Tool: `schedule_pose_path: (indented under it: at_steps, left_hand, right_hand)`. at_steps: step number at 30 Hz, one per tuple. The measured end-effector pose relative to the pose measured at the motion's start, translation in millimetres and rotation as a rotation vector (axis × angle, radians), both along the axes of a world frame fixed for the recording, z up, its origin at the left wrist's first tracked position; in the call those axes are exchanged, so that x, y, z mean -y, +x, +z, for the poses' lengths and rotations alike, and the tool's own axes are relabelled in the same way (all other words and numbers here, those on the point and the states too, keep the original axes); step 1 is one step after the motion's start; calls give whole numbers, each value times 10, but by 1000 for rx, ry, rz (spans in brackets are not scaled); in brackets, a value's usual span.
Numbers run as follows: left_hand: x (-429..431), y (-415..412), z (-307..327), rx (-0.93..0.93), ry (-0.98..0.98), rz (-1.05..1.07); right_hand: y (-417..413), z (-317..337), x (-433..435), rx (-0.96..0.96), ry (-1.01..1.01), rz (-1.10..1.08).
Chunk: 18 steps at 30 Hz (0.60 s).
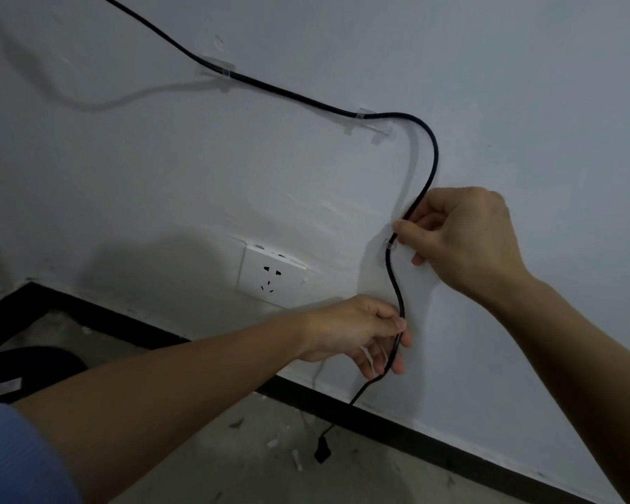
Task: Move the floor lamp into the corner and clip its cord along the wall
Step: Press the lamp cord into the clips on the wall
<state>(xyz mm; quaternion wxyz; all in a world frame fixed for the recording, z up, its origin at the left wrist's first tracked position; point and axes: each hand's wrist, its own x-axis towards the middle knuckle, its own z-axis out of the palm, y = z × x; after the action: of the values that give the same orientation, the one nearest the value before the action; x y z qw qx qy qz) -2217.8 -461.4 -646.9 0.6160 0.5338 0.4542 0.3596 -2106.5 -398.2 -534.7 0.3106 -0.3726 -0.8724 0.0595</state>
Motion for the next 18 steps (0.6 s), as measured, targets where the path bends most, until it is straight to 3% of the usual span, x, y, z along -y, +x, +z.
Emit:
schedule_pose_path:
  at_steps: [7,11,18]
  left_hand:
    - [-107,-198,-188,-155,23,224]
    - [-131,-264,-285,-189,24,276]
    - [-91,-518,-365,-376,173,447]
  right_hand:
    - [149,-93,-18,42,-36,-87]
    - [126,-324,-13,162,-187,-64]
    - [32,-556,-24,8,-332,26]
